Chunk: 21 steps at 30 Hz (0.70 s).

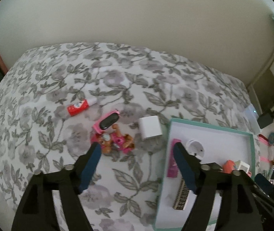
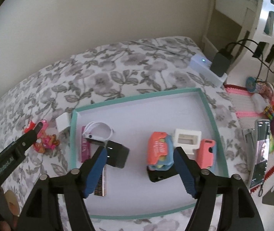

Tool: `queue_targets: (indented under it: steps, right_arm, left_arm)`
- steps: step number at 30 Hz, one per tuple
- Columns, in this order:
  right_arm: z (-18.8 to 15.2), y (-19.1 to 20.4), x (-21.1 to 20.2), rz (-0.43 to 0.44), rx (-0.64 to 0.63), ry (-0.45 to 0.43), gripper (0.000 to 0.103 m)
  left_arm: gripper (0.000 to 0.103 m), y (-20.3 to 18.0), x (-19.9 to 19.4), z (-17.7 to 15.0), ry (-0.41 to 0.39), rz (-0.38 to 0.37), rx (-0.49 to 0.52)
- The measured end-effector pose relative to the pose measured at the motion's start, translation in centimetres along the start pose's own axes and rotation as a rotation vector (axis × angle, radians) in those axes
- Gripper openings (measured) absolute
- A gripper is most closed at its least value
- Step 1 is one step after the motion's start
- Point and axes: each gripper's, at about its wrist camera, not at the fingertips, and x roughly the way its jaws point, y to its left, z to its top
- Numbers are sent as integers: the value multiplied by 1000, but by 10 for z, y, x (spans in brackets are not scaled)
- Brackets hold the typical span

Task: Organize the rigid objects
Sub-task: 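Lift both open tools up away from the tray, then move both open tools from the tray over to the remaining object pile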

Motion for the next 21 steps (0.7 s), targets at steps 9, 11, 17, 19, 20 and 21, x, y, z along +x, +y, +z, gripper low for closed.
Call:
queue_targets:
  steps: [9,11,17,19,20,21]
  right_arm:
    - [0,5,2,16,-8,-9,97]
    - [-1,5,2,16,-7,-9,103]
    - [0,6,4,9,-4,-6,103]
    - [0,6,5,10,-5,-4,103]
    - [-1,6,5,11,-7,-2,103]
    - [-1,7,6,12,-11,0,103]
  left_arm:
    - [85,6,4,1,-1,33,6]
    - [86,5,4,1,-1,36,8]
    - [93,5,4,1,-16,49,17]
    - [93,7,3,2,-25,63,22]
    - [93,9,3,3,-30,72,21]
    - [93,11,3,3,-33,75,18]
